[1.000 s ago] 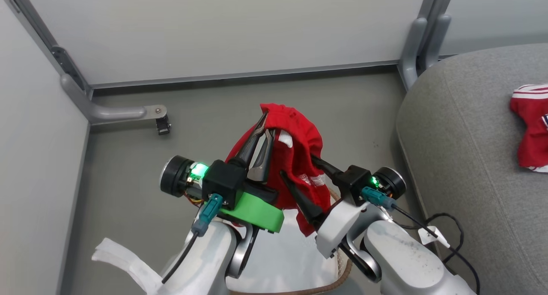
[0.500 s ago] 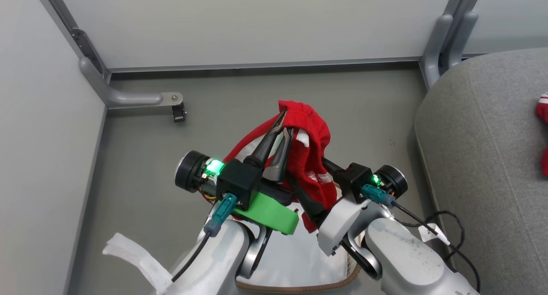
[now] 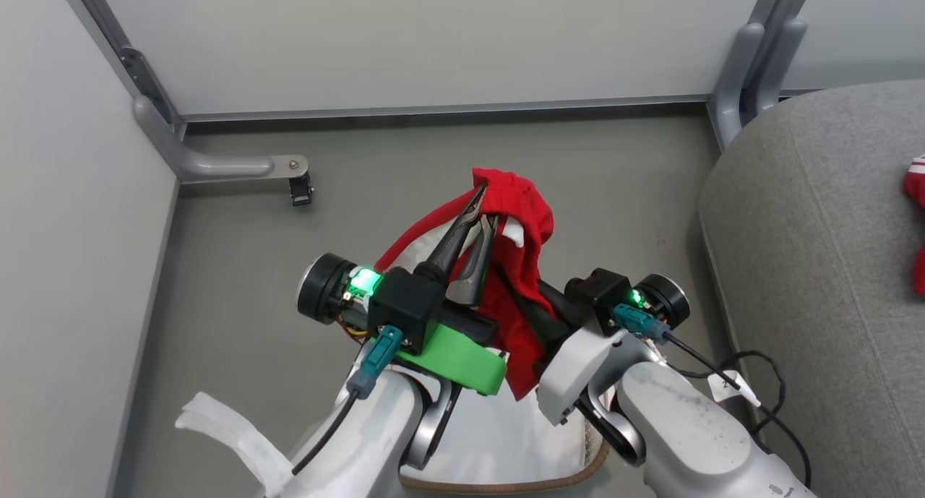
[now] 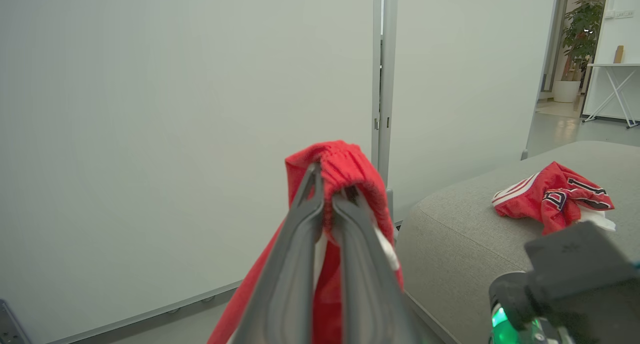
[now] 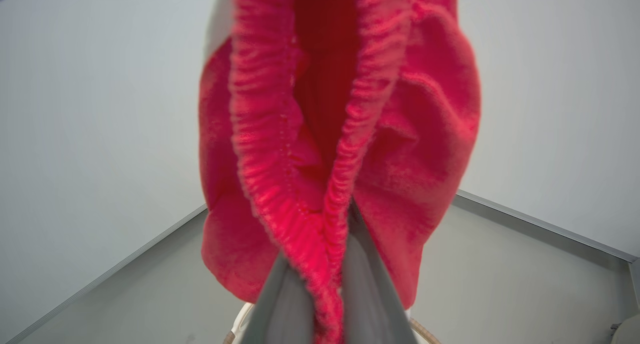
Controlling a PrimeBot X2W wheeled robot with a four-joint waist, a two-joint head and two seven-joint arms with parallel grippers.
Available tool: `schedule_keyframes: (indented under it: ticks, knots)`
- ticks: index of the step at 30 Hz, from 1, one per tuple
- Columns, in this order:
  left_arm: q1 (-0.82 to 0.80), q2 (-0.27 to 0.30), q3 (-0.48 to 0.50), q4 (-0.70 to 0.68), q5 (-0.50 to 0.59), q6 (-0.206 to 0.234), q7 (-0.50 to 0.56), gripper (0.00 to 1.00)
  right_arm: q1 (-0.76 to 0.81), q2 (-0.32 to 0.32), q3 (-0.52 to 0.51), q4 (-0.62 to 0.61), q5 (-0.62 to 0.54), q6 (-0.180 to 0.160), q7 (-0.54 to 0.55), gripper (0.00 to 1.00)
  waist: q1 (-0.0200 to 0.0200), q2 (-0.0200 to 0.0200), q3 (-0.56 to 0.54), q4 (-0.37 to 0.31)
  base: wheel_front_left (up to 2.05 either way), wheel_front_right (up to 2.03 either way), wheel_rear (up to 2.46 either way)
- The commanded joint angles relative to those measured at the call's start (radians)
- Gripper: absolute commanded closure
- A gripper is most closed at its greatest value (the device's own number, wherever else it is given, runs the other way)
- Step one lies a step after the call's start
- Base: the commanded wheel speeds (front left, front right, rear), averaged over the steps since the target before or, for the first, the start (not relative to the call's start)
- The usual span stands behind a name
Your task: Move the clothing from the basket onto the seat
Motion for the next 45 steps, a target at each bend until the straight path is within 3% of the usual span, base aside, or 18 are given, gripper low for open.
schedule_keyframes:
  ticks: [1, 11, 12, 13, 14, 15, 28, 45]
  knots:
    - [-0.014, 0.002, 0.004, 0.003, 0.006, 0.004, -0.004, 1.00, -0.005, -0.004, 0.002, 0.002, 0.005, -0.001, -0.005, 1.00, 0.0000, 0.0000, -0.001, -0.002, 0.00, 0.00, 0.00]
    - [-0.012, 0.002, 0.010, 0.012, 0.015, 0.003, -0.004, 1.00, -0.008, -0.004, 0.003, -0.013, 0.008, -0.001, -0.005, 1.00, 0.0000, 0.0000, 0.005, -0.024, 0.00, 0.00, 0.00]
    - [-0.012, 0.002, 0.011, 0.013, 0.015, 0.003, -0.004, 0.88, -0.008, -0.004, 0.004, -0.017, 0.014, -0.001, -0.005, 1.00, 0.0000, 0.0000, 0.007, -0.027, 0.00, 0.00, 0.00]
    - [-0.012, 0.002, 0.012, 0.013, 0.017, 0.004, -0.004, 0.58, -0.009, -0.004, 0.006, -0.018, 0.014, -0.001, -0.005, 1.00, 0.0000, 0.0000, 0.008, -0.031, 0.00, 0.00, 0.00]
    - [-0.010, 0.002, 0.012, 0.022, 0.014, 0.003, -0.003, 0.11, -0.010, -0.004, 0.005, -0.017, 0.019, -0.001, -0.005, 1.00, 0.0000, 0.0000, 0.009, -0.037, 0.00, 0.00, 0.00]
    - [-0.012, 0.002, 0.013, 0.021, 0.017, 0.004, -0.002, 0.00, -0.011, -0.005, 0.004, -0.018, 0.022, -0.001, -0.005, 1.00, 0.0000, 0.0000, 0.011, -0.043, 0.00, 0.00, 0.00]
    - [-0.022, 0.002, 0.023, 0.044, 0.037, -0.007, -0.002, 0.00, -0.016, -0.004, -0.022, -0.045, 0.012, -0.001, -0.005, 1.00, 0.0000, 0.0000, 0.030, -0.183, 0.00, 0.00, 0.00]
    - [-0.023, 0.003, 0.056, 0.086, 0.081, -0.038, -0.002, 0.00, -0.007, -0.004, -0.028, -0.101, 0.054, -0.001, -0.005, 1.00, 0.0000, 0.0000, 0.060, -0.515, 0.00, 0.00, 0.00]
